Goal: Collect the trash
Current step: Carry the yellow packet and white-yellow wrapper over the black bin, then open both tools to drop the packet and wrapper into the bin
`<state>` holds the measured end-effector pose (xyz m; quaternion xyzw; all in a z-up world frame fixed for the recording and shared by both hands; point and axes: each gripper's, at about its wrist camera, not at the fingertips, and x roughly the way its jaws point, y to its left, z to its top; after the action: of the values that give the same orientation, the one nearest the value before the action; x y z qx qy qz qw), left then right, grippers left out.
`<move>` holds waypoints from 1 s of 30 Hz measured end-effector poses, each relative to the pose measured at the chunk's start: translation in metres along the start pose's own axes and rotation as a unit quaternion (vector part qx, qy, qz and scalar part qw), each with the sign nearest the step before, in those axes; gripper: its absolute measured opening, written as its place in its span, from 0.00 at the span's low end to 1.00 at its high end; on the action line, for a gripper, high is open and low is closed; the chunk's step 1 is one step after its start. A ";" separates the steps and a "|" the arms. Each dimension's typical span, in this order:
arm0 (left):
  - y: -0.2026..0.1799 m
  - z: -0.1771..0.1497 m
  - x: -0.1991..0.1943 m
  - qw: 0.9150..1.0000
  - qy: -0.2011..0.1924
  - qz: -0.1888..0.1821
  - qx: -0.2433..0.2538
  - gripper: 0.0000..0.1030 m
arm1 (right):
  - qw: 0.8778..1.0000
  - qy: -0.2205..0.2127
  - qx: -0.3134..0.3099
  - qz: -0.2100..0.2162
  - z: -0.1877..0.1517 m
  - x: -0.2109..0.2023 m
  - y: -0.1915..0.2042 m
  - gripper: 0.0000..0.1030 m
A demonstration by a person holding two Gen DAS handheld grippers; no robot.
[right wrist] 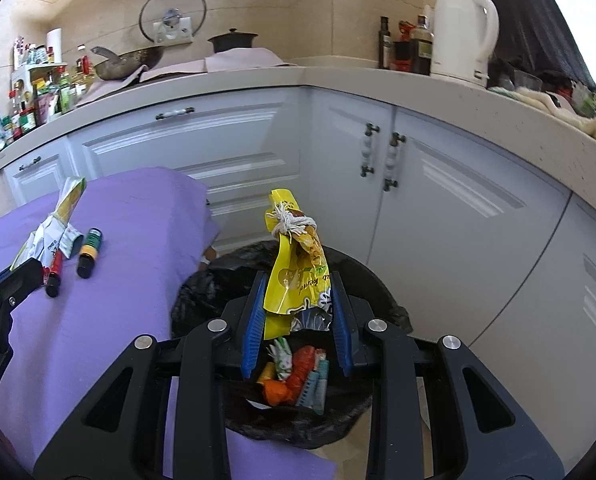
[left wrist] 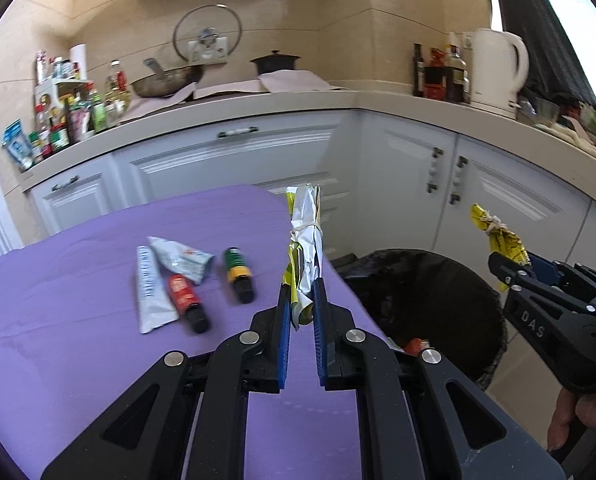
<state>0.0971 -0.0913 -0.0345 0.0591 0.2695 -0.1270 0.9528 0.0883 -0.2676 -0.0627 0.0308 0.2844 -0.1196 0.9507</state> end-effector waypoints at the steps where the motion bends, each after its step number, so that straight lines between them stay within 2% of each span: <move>1: -0.005 0.001 0.002 1.000 0.001 -0.003 0.005 0.11 | 1.000 0.001 0.000 -0.003 -0.001 0.001 -0.003 0.28; 13: -0.050 -0.001 0.028 0.999 0.018 -0.020 0.036 0.11 | 1.000 0.019 0.010 -0.017 -0.012 0.022 -0.024 0.29; 30: -0.078 -0.001 0.056 0.997 0.039 -0.030 0.060 0.12 | 0.999 0.034 0.023 -0.024 -0.015 0.044 -0.040 0.30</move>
<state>0.1212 -0.1780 -0.0681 0.1129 0.2995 -0.1693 0.9321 0.1063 -0.3136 -0.0996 0.0503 0.3144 -0.1477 0.9364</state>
